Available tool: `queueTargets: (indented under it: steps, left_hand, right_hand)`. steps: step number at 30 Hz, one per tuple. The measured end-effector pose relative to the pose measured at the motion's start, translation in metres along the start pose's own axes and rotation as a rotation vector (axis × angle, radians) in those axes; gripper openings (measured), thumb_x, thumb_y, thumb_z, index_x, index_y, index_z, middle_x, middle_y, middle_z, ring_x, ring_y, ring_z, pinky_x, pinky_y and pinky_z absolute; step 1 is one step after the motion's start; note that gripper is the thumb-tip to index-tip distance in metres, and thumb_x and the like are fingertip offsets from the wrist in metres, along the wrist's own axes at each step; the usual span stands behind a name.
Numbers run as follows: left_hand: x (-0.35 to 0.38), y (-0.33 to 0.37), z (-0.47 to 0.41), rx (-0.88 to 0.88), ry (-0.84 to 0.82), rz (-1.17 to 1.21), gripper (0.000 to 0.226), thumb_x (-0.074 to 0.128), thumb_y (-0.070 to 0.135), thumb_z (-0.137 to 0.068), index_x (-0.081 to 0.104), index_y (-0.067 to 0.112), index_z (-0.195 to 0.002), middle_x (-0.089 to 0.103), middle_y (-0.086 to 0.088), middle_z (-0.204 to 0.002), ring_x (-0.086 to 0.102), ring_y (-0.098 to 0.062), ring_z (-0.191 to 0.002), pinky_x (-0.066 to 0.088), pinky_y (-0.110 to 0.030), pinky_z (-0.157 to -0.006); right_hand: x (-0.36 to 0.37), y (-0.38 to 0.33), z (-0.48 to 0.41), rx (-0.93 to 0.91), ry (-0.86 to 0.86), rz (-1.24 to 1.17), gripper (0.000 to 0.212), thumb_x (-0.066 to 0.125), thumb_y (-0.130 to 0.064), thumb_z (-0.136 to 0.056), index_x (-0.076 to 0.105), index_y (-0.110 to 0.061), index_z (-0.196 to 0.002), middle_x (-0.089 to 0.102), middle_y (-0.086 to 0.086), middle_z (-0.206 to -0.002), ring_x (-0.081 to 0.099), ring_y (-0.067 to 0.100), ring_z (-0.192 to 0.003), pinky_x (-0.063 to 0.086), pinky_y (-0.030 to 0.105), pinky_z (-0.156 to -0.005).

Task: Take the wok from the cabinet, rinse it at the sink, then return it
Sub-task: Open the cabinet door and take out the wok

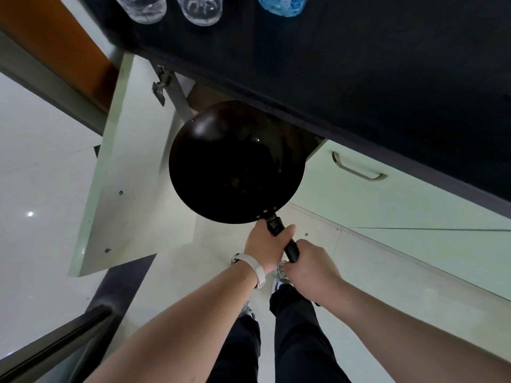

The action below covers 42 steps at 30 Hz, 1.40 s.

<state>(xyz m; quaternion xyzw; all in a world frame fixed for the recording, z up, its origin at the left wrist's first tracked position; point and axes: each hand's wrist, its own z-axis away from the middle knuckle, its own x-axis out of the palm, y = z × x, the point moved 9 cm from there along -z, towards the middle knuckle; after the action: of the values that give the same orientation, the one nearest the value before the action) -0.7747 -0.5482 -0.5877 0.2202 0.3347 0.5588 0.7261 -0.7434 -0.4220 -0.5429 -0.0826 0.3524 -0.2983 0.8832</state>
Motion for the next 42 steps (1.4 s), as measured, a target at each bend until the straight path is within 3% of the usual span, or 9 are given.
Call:
queueTargets:
  steps: [13,18,22,24,30,42]
  left_hand:
    - [0.006,-0.001,0.070,-0.046,-0.010,0.140,0.031,0.069,0.048,-0.078,0.056,0.021,-0.086,0.065,0.003,-0.076,0.059,0.007,-0.057,0.038,-0.007,-0.043]
    - [0.007,-0.005,0.105,-0.054,-0.027,0.089,0.032,0.067,0.052,-0.077,0.057,0.023,-0.086,0.066,0.007,-0.074,0.061,0.004,-0.060,0.041,-0.018,-0.053]
    - [0.014,-0.005,0.136,-0.078,-0.092,0.141,0.039,0.068,0.051,-0.076,0.058,0.017,-0.091,0.068,-0.002,-0.079,0.068,-0.020,-0.073,0.057,-0.040,-0.070]
    - [0.017,-0.005,0.148,-0.075,-0.098,0.146,0.039,0.068,0.051,-0.076,0.058,0.017,-0.091,0.068,-0.005,-0.080,0.066,-0.020,-0.072,0.056,-0.044,-0.076]
    - [0.027,0.000,0.185,-0.068,-0.102,0.156,0.033,0.068,0.047,-0.081,0.059,0.017,-0.090,0.065,0.005,-0.072,0.059,-0.004,-0.053,0.050,-0.028,-0.061]
    - [0.060,0.023,0.255,-0.005,-0.020,0.218,0.032,0.070,0.045,-0.078,0.060,0.017,-0.092,0.066,0.009,-0.064,0.059,0.000,-0.048,0.046,-0.014,-0.047]
  right_hand:
    - [-0.004,0.012,0.065,0.008,0.007,0.035,0.020,0.062,-0.026,-0.080,0.043,-0.027,-0.073,0.058,-0.002,-0.066,0.051,0.013,-0.047,0.034,0.026,-0.041]
    - [-0.004,0.022,0.102,0.035,0.006,0.045,0.015,0.060,-0.027,-0.081,0.047,-0.024,-0.076,0.060,0.000,-0.069,0.054,0.017,-0.050,0.037,0.027,-0.043]
    - [-0.009,0.027,0.133,0.026,0.019,0.075,0.022,0.060,-0.027,-0.080,0.041,-0.030,-0.072,0.059,-0.002,-0.067,0.055,0.015,-0.050,0.034,0.024,-0.040]
    - [-0.010,0.030,0.145,0.019,0.014,0.060,0.018,0.061,-0.026,-0.080,0.044,-0.027,-0.073,0.059,-0.002,-0.066,0.056,0.014,-0.047,0.035,0.023,-0.037]
    - [-0.024,0.045,0.180,-0.001,0.012,0.054,0.015,0.059,-0.025,-0.079,0.045,-0.024,-0.074,0.057,0.000,-0.066,0.052,0.016,-0.046,0.034,0.023,-0.039]
    - [-0.062,0.078,0.239,-0.136,0.011,0.046,0.013,0.060,-0.023,-0.081,0.048,-0.020,-0.078,0.058,0.003,-0.070,0.053,0.019,-0.051,0.038,0.026,-0.042]
